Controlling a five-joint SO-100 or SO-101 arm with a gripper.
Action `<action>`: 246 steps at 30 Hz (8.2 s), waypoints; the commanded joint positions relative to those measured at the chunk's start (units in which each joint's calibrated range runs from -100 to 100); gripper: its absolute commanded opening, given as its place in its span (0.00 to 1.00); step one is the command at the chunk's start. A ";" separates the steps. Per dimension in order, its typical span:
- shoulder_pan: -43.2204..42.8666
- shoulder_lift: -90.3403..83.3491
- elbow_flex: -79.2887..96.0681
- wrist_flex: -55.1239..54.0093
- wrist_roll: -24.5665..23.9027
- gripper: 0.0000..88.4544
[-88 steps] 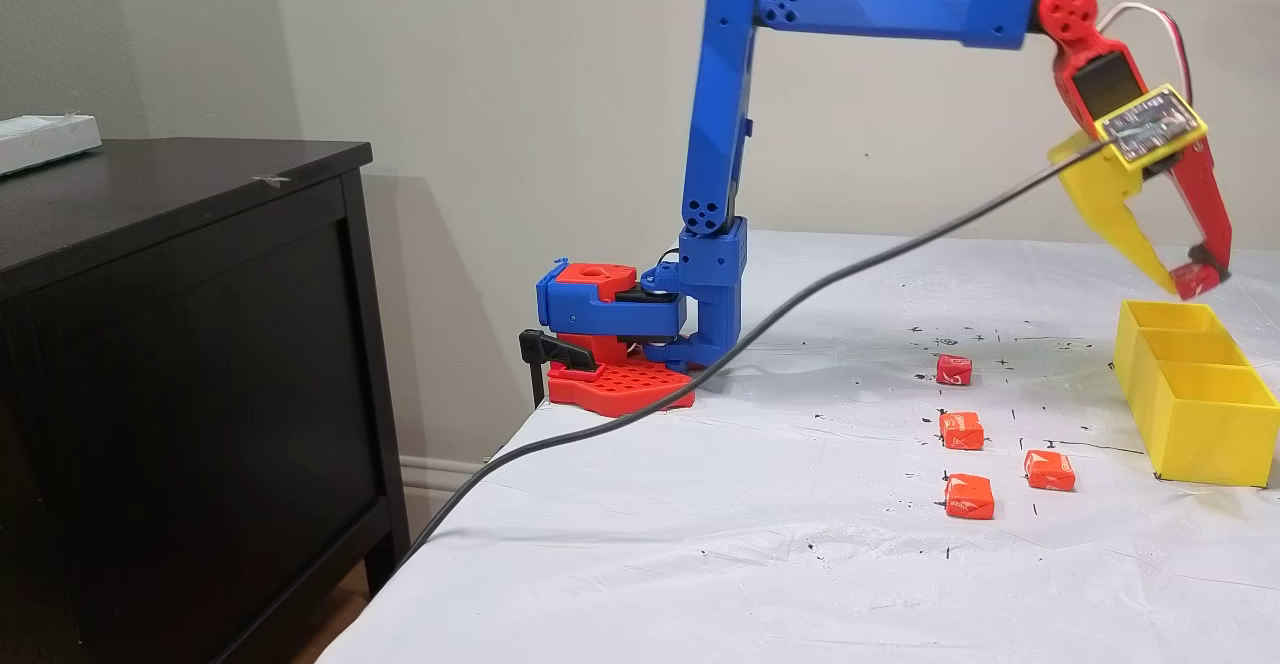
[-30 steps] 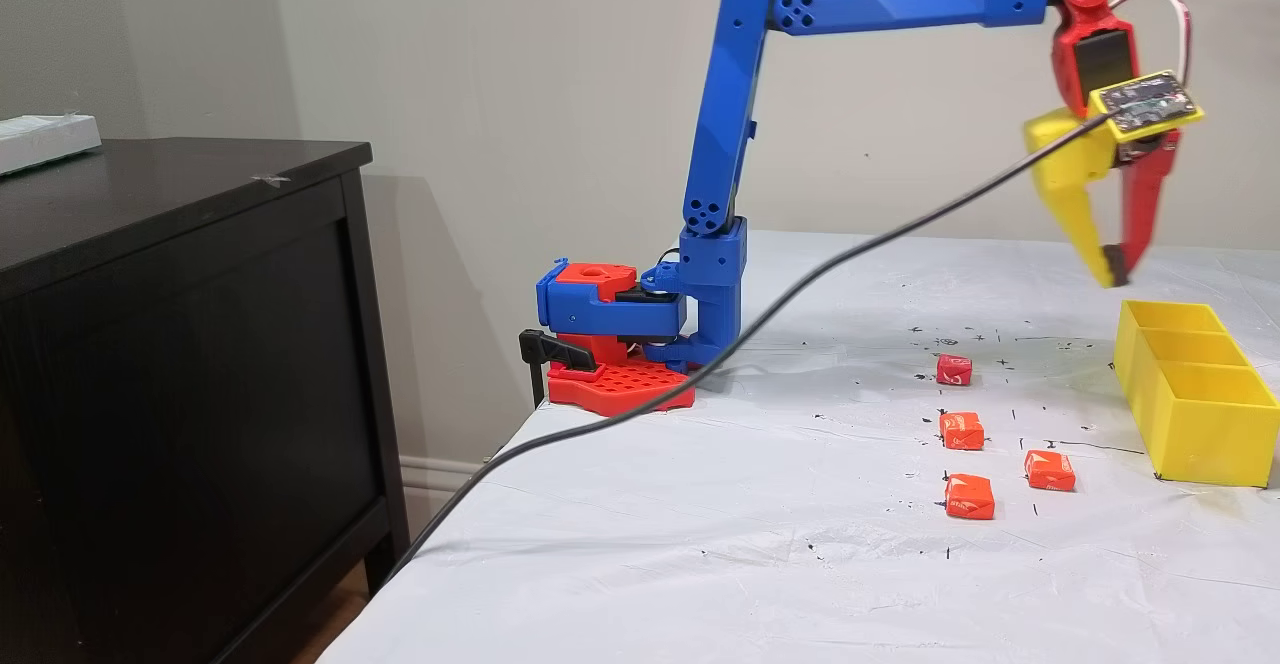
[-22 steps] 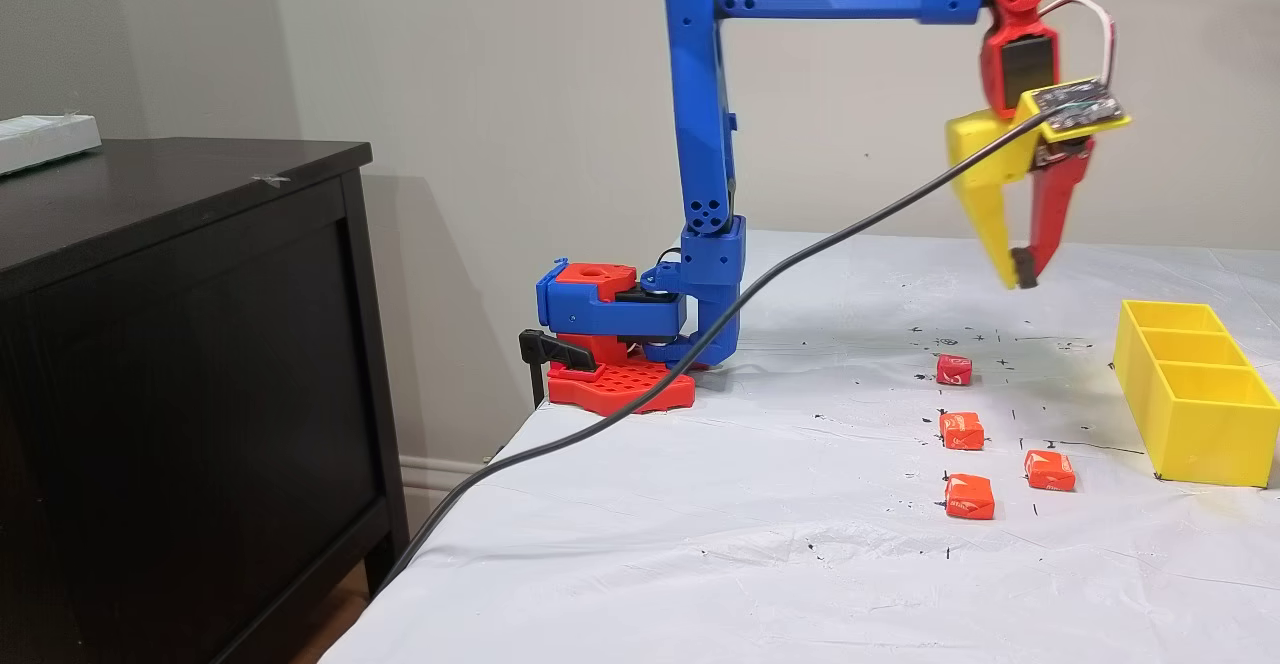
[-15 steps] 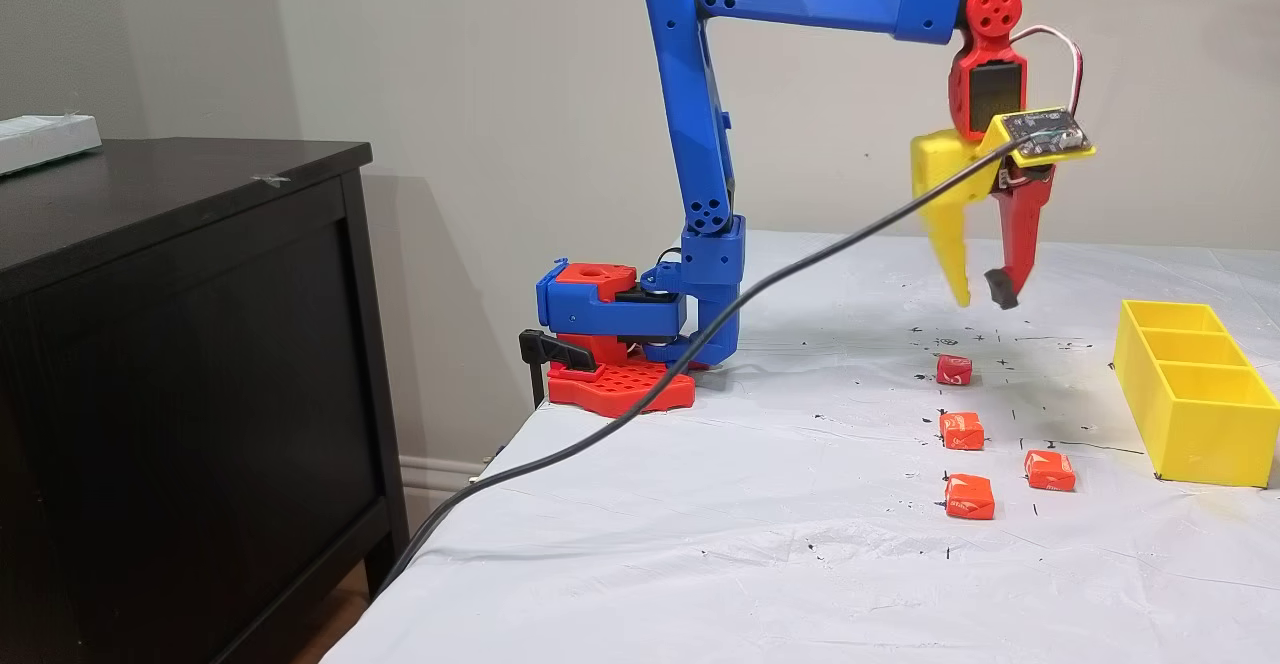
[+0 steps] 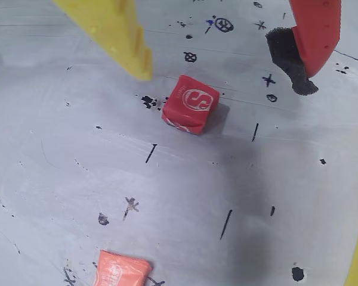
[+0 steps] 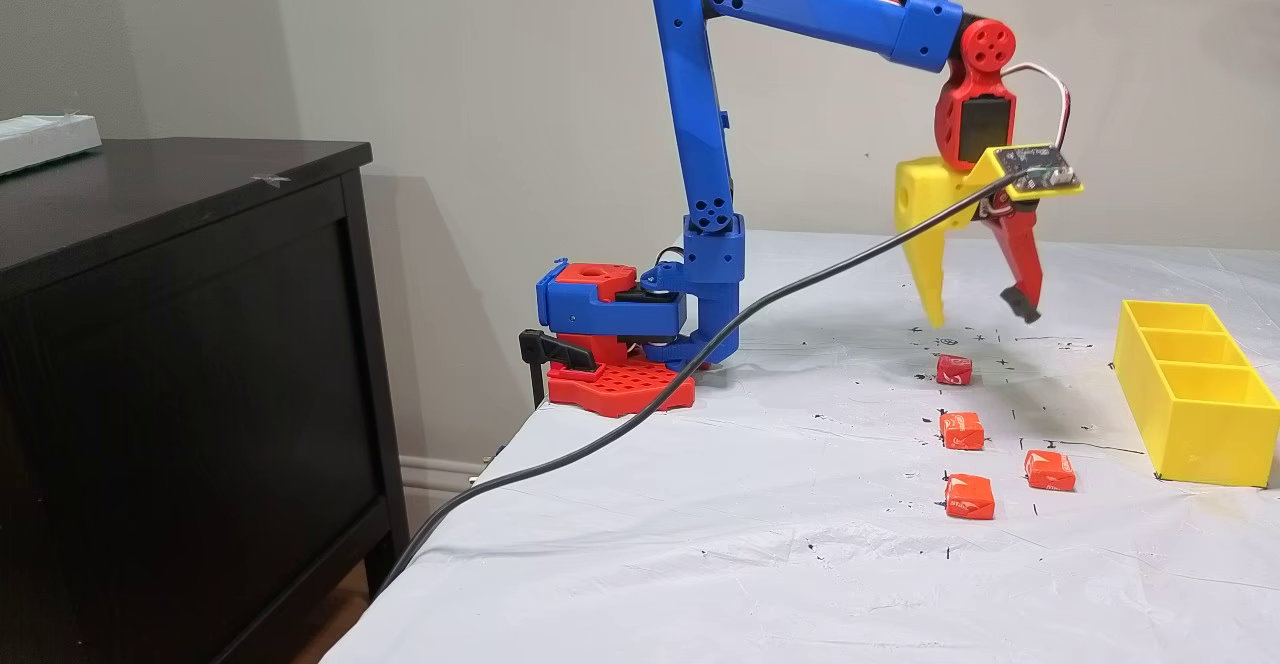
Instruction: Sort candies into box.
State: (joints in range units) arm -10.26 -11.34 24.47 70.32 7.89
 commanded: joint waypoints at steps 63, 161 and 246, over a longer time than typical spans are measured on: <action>12.80 -0.03 -24.06 -9.86 -1.47 0.00; 20.86 -4.86 5.99 -10.02 9.33 0.31; 3.83 -4.35 -11.22 -26.64 -8.25 0.00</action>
State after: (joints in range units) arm -4.02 -17.09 22.58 46.03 1.25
